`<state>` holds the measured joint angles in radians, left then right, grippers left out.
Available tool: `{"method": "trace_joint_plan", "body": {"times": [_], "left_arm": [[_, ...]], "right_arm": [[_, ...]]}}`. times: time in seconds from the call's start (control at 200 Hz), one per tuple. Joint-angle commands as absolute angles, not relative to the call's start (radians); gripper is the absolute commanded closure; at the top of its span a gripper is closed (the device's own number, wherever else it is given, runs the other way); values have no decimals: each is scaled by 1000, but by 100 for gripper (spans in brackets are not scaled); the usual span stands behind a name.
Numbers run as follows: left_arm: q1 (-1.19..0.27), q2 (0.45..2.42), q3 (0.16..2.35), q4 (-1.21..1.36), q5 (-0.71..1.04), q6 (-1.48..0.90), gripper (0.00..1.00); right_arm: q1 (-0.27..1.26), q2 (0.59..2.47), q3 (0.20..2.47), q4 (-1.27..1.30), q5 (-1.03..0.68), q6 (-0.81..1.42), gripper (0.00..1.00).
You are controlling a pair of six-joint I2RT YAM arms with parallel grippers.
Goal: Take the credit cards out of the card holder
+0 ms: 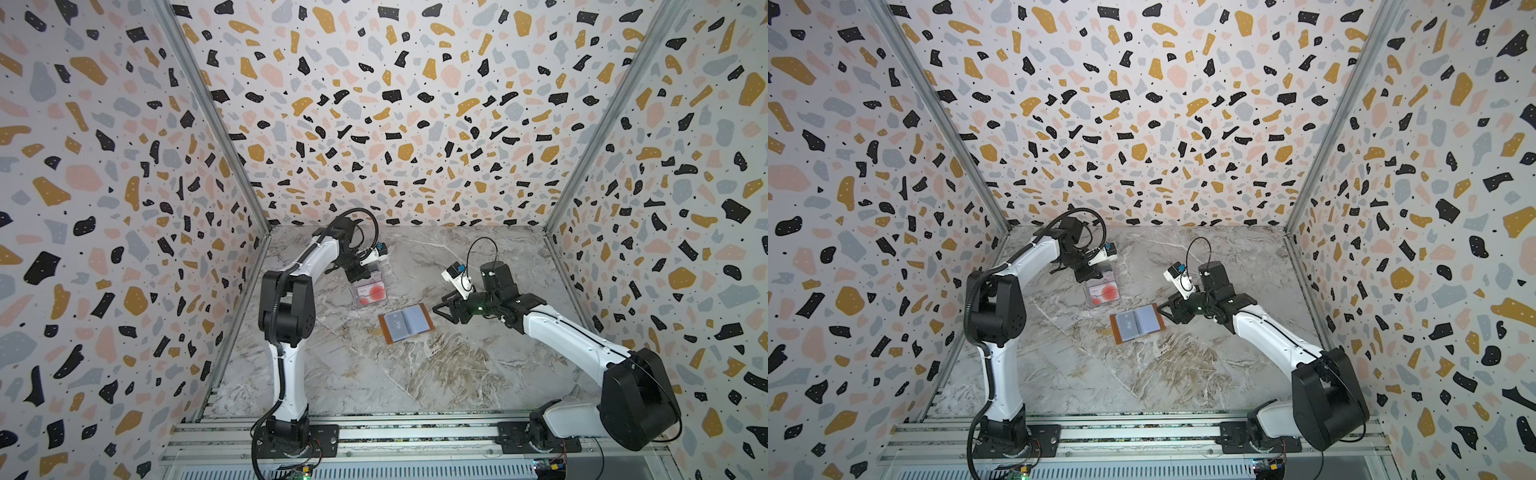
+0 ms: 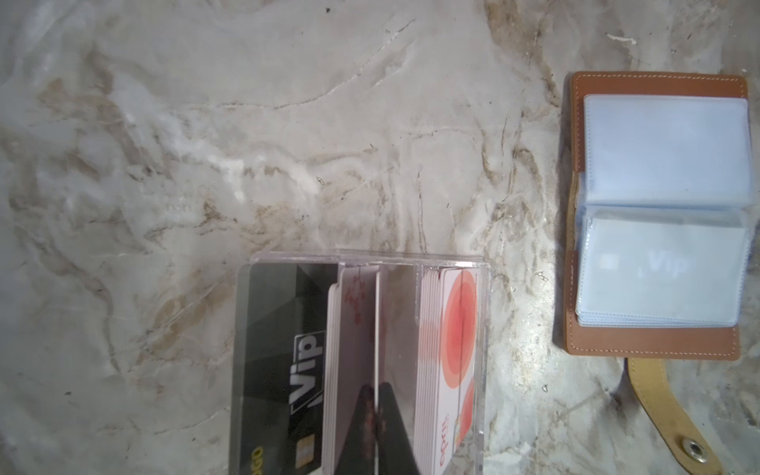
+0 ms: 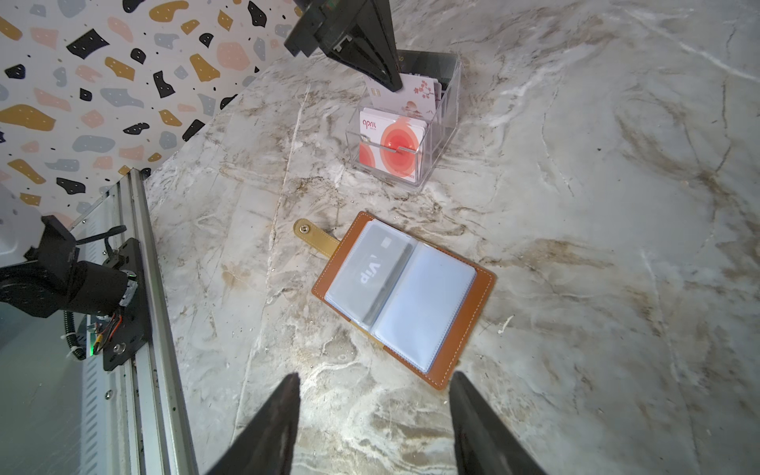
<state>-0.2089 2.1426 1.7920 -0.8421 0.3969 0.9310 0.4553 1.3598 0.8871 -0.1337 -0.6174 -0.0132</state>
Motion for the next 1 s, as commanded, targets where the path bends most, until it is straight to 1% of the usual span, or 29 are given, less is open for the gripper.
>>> {"method": "trace_joint_plan", "body": {"times": [0.0,0.295,0.46,0.596,0.711,0.881,0.996], "left_arm": [[-216,2153,1772,-826,373,933,100],[-220,2171,1772,-817,363,918,100],[-227,2173,1762,-815,348,917,96],[-230,2172,1758,-815,343,914,90],[-229,2162,1755,-809,338,905,82],[-231,2142,1762,-812,355,891,74],[-232,2112,1779,-820,379,878,72]], "right_arm": [[451,1318,885,-134,-629,-26,41],[448,1314,882,-136,-627,-26,41],[449,1311,878,-133,-627,-26,41],[447,1313,878,-132,-627,-26,41],[448,1312,876,-129,-627,-26,41],[447,1310,876,-129,-627,-26,41],[448,1310,876,-129,-626,-25,41]]}}
